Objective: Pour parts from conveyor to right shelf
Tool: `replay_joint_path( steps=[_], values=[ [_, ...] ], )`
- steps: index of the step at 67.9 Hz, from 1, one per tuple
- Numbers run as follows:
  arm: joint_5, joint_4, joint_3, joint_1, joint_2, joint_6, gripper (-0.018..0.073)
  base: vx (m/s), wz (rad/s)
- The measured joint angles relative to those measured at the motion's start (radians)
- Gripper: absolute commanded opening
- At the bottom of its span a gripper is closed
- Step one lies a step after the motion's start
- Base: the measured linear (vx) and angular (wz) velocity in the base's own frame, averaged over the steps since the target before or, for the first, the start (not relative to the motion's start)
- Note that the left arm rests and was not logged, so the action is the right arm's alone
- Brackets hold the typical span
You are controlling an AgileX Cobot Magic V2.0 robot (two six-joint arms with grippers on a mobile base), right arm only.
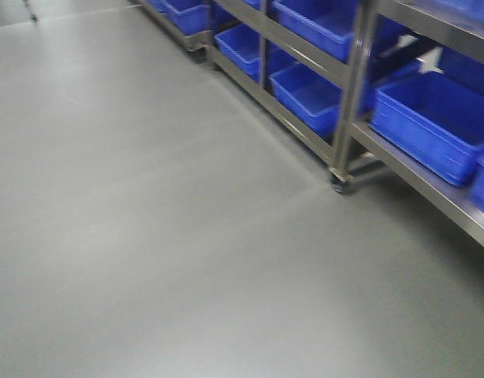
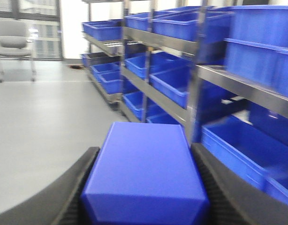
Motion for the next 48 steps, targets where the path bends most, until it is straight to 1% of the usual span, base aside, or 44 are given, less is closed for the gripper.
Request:
replay_joint_path(
  steps=[21,48],
  values=[
    [0.000,0.000,0.000,0.000,0.000,0.000,-0.0003,0.65,0.47],
    [0.000,0.000,0.000,0.000,0.000,0.000,-0.0003,0.65,0.32]
  ],
)
